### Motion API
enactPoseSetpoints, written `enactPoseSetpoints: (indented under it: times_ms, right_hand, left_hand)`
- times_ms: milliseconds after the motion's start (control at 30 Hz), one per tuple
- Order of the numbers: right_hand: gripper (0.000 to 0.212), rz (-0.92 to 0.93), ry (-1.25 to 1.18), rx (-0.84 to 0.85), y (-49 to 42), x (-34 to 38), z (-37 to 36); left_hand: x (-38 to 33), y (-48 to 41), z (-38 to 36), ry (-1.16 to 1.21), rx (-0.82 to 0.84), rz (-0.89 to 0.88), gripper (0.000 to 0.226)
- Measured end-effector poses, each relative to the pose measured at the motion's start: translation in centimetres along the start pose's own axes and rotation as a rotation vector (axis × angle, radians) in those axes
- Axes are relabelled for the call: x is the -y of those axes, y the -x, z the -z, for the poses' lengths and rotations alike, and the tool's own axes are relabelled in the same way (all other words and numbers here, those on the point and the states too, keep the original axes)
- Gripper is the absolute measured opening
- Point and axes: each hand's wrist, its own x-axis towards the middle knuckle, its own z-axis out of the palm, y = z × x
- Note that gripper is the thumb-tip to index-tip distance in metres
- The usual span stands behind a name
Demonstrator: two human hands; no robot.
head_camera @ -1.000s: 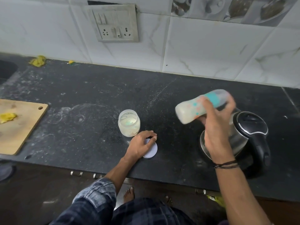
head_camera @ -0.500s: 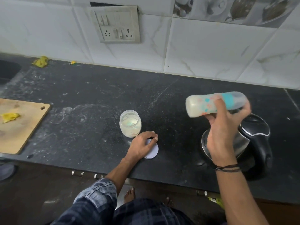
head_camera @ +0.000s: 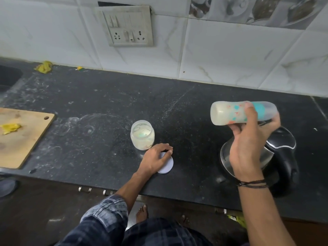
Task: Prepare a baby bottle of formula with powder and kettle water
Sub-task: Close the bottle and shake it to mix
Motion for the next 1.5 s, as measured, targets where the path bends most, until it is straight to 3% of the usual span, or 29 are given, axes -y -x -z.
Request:
enactPoseSetpoints:
  times_ms: [100,267,367,533,667,800,933,1067,1200,1333,1433,1500]
  right_hand:
    - [0.068,-0.044,0.156,0.161,0.24,-0.41,-0.01]
    - [0.063,0.026,-0.013,-0.031,0.23,-0.17,-0.36]
    - [0.059,-0.087,0.133,0.135,0.45,-0.86,-0.18]
    - [0.062,-0.083,-0.094,-0.027,0.02,-0.3,-0.39]
    - [0.063,-0.074,0.189,0.195,0.05,-0.81,-0.56]
    - [0.065,0.006,0.053,0.047,-0.02,-0.5,-0.48]
    - [0.062,-0.058,0.171,0.208,0.2,-0.74,-0.06]
    - [0.06,-0.012,-0.023,0.007,0.15,-0.11,-0.3]
    - [0.062,-0.088,0.165,0.165,0.24,-0.62,-0.23]
    - [0.066,-0.029,0.043,0.014,0.05,-0.03,-0.5]
    - [0.062,-0.068,0.177,0.176,0.04,-0.07,-0.73]
    - [0.062,-0.035,0.164,0.15,0.2,-0.01,-0.75]
  left_hand:
    - [0.15,0.03,0.05,0.0,-0.004,-0.012,0.026]
    - [0.09,-0.01,-0.04,0.005,-0.009,-0.006,0.025]
    - [0.22,0.03,0.02,0.003,-0.007,-0.013,0.026]
    - [0.07,-0.07,-0.12,0.013,-0.011,-0.008,0.024]
    - [0.29,-0.05,-0.06,0.009,-0.005,-0.021,0.024]
    - [0.3,-0.1,-0.11,0.008,-0.007,-0.023,0.023]
    - [0.51,-0.04,-0.08,0.009,-0.005,-0.039,0.023]
    - [0.28,-0.07,-0.06,0.008,-0.008,-0.02,0.023]
    - [0.35,0.02,-0.02,0.006,-0.009,-0.028,0.024]
    - [0.15,-0.03,-0.03,0.002,-0.008,-0.022,0.022]
    - [0.15,0.06,0.05,0.002,-0.014,-0.032,0.022]
    - [0.19,0.05,0.01,0.007,-0.009,-0.036,0.023]
